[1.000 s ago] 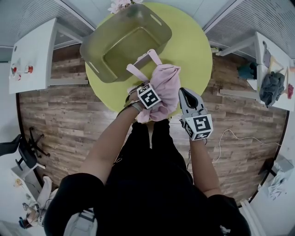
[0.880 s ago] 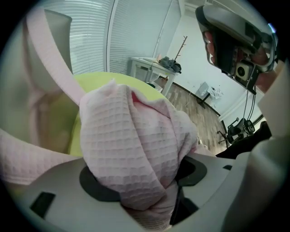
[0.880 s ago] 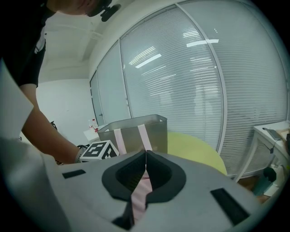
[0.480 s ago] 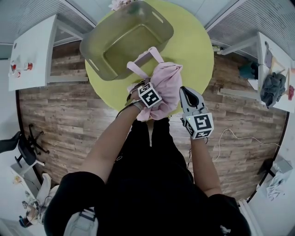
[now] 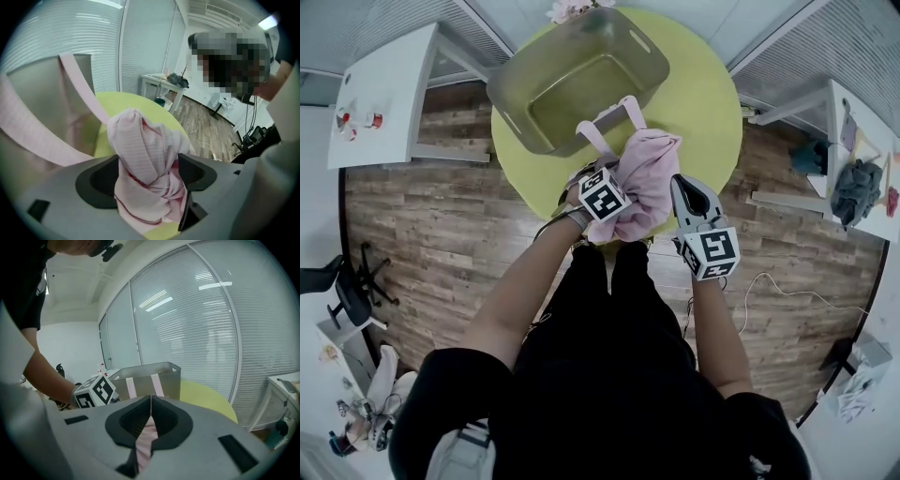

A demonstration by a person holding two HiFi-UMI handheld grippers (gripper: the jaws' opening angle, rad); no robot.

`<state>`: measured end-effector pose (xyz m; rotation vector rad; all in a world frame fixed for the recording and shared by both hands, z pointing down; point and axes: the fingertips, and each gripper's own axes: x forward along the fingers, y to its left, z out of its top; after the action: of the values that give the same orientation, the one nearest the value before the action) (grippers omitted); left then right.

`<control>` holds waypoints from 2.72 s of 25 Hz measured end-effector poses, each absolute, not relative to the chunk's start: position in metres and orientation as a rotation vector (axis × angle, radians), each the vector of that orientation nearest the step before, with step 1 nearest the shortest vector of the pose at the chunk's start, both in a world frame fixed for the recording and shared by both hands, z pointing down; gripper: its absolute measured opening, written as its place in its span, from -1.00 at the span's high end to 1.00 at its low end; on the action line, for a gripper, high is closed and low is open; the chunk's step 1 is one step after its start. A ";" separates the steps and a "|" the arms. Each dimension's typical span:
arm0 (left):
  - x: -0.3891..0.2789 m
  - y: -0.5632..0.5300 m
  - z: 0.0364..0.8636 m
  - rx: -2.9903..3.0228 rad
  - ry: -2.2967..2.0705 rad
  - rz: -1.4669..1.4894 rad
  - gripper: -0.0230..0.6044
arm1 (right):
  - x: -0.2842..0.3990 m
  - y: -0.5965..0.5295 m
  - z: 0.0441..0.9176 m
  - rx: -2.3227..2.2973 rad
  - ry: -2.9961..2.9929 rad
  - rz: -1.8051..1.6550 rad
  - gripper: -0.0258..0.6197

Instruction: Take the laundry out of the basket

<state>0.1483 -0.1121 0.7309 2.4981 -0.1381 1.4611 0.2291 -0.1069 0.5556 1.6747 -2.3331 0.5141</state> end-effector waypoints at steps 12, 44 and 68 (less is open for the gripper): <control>0.114 -0.108 0.602 2.653 -0.335 1.051 -0.30 | 0.191 -0.099 0.510 1.614 -2.426 0.438 0.84; 0.056 -0.097 0.388 2.999 -0.718 0.161 0.90 | 0.110 -0.081 0.381 1.453 -2.716 0.206 0.85; 0.052 -0.098 0.393 2.987 -0.732 0.176 0.90 | 0.101 -0.083 0.380 1.400 -2.718 0.172 0.85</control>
<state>0.0523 -0.0981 0.3926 2.9875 -0.7319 0.1756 0.1009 -0.0832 0.3798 1.3997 -2.7185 0.1717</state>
